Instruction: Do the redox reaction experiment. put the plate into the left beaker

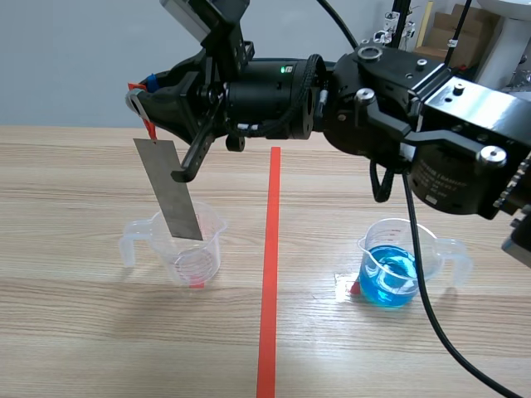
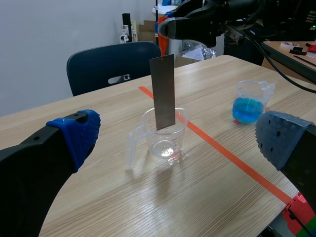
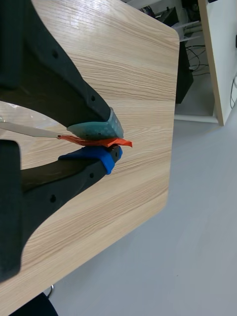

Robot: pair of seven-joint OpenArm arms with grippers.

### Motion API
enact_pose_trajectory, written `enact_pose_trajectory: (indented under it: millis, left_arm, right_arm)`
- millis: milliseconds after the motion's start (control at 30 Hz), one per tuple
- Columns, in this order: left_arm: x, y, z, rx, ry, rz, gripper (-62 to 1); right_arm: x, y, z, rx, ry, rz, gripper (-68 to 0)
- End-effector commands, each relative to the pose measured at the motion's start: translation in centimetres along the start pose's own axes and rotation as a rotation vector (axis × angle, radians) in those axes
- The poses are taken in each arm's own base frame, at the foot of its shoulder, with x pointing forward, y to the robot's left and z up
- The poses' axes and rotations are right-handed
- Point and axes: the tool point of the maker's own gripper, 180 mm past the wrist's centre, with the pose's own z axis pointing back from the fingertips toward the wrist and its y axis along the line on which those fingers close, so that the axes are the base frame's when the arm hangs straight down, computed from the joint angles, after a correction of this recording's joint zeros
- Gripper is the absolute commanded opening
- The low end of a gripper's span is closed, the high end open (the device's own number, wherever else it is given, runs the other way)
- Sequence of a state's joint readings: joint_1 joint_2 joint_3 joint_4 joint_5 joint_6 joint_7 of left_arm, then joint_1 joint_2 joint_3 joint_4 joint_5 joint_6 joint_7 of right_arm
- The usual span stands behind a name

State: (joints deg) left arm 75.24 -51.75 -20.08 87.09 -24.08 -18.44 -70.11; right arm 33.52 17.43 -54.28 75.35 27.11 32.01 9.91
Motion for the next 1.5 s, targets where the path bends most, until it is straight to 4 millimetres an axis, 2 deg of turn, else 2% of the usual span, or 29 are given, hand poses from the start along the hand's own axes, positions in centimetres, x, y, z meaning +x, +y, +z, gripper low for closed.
enact_pose_trajectory:
  millis: [0,733,1467]
  left_arm:
    - [0.5,0.0,-0.2,0.007,-0.029,0.005,1.4]
    - [0.5,0.0,-0.2,0.007,-0.029,0.005,1.4]
    - [0.5,0.0,-0.2,0.007,-0.029,0.005,1.4]
  right_arm:
    - [1.0,-0.4,-0.3,-0.004,-0.041,0.01,-67.3]
    - [-3.1,1.0,0.0,0.023,-0.077,-0.032,-67.3]
    - [-4.6,1.0,-0.1,-0.012,-0.076,-0.016,-67.3]
